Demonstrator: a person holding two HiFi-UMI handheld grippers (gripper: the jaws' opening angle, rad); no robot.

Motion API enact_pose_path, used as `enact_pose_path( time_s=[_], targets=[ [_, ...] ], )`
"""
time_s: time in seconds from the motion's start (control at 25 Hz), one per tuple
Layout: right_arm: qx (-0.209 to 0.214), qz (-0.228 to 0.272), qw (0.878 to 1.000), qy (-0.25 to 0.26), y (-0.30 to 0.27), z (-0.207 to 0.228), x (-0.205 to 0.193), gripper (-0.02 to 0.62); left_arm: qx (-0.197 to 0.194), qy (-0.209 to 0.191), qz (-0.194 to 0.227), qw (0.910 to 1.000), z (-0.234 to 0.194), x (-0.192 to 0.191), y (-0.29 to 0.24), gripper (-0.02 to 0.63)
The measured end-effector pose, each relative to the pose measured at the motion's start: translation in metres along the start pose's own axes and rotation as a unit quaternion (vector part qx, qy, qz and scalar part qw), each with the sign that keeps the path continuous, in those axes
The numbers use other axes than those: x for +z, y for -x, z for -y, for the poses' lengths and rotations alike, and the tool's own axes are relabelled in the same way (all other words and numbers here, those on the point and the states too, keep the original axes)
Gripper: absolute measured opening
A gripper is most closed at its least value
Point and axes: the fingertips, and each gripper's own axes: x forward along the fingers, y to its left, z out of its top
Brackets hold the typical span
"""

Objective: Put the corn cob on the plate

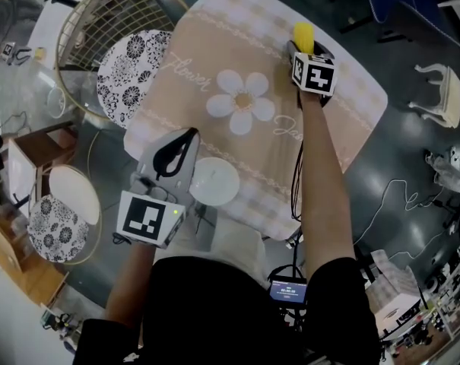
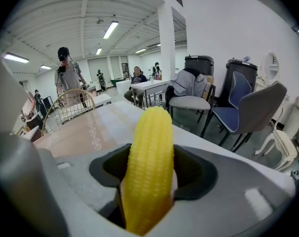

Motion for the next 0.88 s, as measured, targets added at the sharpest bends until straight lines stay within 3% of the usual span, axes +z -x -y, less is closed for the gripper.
enact_pose_path(
  time_s=[0.4, 0.6, 0.88],
  targets=[
    [0.018, 0.023, 1.0, 0.011, 0.037, -0.016, 0.007, 0.258, -0.008, -0.008, 0.014, 0.9998, 0.005, 0.012, 0.014, 0.005],
    [0.02, 0.038, 0.999, 0.011, 0.057, -0.025, 0.014, 0.258, -0.008, -0.041, 0.038, 0.9984, 0.003, 0.015, 0.029, 0.005],
    [0.026, 0.053, 0.998, 0.019, 0.09, -0.042, 0.019, 0.258, -0.013, -0.039, 0.05, 0.9979, 0.003, 0.021, 0.044, 0.005]
  ],
)
